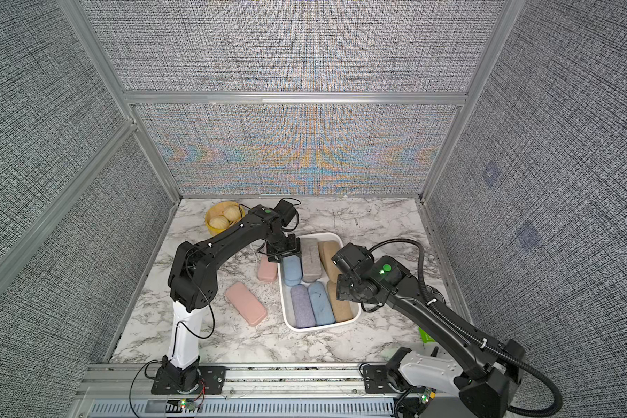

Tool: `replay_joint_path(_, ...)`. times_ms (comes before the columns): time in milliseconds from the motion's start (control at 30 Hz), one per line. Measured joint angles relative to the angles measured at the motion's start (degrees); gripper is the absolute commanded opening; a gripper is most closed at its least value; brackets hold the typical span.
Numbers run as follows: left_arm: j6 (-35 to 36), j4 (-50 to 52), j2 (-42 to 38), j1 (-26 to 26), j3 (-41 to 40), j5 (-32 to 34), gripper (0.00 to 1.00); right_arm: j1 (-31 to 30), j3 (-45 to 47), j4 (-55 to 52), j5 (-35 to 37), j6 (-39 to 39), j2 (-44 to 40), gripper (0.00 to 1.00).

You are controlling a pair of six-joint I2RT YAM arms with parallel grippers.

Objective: Put the glasses cases into the storage boxes
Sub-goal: Place the glasses case in the storage box, then pick up the glasses case at the center of the board.

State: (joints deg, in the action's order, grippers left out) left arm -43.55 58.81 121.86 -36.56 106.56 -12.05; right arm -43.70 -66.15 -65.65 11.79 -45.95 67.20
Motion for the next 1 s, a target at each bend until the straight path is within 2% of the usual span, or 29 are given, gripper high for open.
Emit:
replay_joint_path(133, 0.3, 1.0, -3.7, 0.0, -0.8, 1.8, 0.76, -5.7, -0.5, 1.5, 1.0, -1.0, 4.2, 0.69)
replay_joint_path(267, 1.2, 0.8, -13.3, 0.0, -5.9, 4.7, 0.77, -9.4, 1.6, 4.8, 1.3, -2.0, 9.9, 0.66)
replay_joint_path(400, 1.5, -2.0, -24.3, 0.1, -16.2, 6.3, 0.78, -12.6, 4.5, 7.4, 1.3, -3.4, 14.0, 0.66)
replay_joint_path(533, 1.5, -6.6, -35.5, 0.3, -29.8, 7.0, 0.84, -15.5, 6.2, 9.4, 0.8, -5.0, 17.4, 0.65)
replay_joint_path(667, 0.9, -9.9, -44.1, 0.3, -39.6, 7.6, 0.88, -18.2, 6.2, 10.8, -0.1, -6.8, 19.8, 0.64)
replay_joint_path(833, -0.6, -12.8, -49.7, 0.4, -47.0, 9.1, 0.88, -20.5, 5.9, 12.2, -0.5, -9.9, 21.6, 0.63)
replay_joint_path(1000, -1.8, -12.9, -51.7, 0.7, -48.3, 11.0, 0.89, -22.9, 2.0, 13.2, -1.5, -11.1, 24.8, 0.63)
